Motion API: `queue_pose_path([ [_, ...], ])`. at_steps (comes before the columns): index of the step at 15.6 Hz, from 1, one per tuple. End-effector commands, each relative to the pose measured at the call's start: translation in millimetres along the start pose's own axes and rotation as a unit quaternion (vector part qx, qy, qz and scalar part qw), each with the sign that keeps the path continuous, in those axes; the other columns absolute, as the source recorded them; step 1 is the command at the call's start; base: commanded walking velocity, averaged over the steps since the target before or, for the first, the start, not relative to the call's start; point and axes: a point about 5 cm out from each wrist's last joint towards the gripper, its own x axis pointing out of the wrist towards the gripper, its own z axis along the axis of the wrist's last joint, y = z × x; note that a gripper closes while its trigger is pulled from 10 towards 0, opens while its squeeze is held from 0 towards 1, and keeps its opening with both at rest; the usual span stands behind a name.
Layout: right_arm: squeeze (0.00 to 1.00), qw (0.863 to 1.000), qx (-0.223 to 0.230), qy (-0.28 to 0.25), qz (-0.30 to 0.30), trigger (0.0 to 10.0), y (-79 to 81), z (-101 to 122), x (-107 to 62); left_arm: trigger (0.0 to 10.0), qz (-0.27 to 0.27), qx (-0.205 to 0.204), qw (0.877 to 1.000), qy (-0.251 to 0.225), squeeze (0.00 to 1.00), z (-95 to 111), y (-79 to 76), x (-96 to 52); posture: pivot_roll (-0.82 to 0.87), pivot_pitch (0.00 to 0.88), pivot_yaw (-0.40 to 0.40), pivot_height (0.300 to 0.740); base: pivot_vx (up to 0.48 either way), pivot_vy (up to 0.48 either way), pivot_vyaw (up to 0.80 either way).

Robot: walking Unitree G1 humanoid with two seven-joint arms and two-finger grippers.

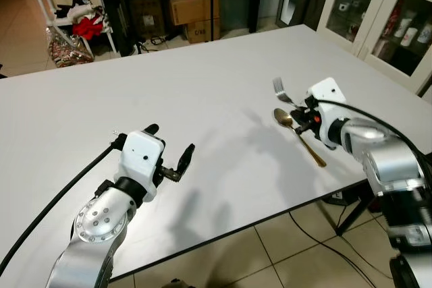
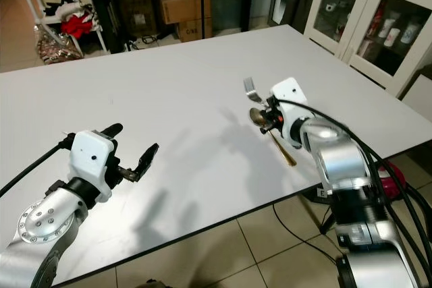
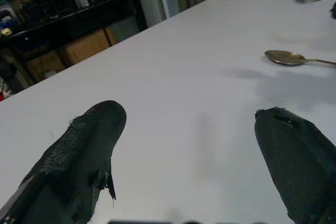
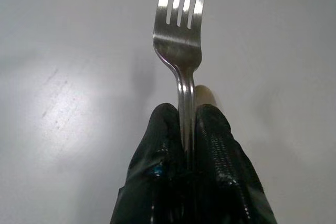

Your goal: Setting the table

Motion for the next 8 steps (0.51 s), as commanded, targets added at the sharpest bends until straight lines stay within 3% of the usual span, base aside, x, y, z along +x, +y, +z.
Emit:
queue_pose_path([
  [1, 0.00, 1.000, -0.002, -0.001, 0.013, 10.0, 0.3, 1.6, 4.9, 10.0, -0.007, 0.007, 1.000, -0.004, 0.00, 4.2, 0.4, 2.1, -0.10, 0.000, 0.056, 0.740, 0.000, 0.000, 0.00],
  [8, 0.00, 0.998, 0.010, 0.061, 0.029, 10.0, 10.6, -7.3, 30.7, 10.0, -0.060, 0.017, 0.998, 0.009, 0.00, 5.4, -8.5, 2.5, -0.09, 0.001, 0.060, 0.740, 0.000, 0.000, 0.00],
])
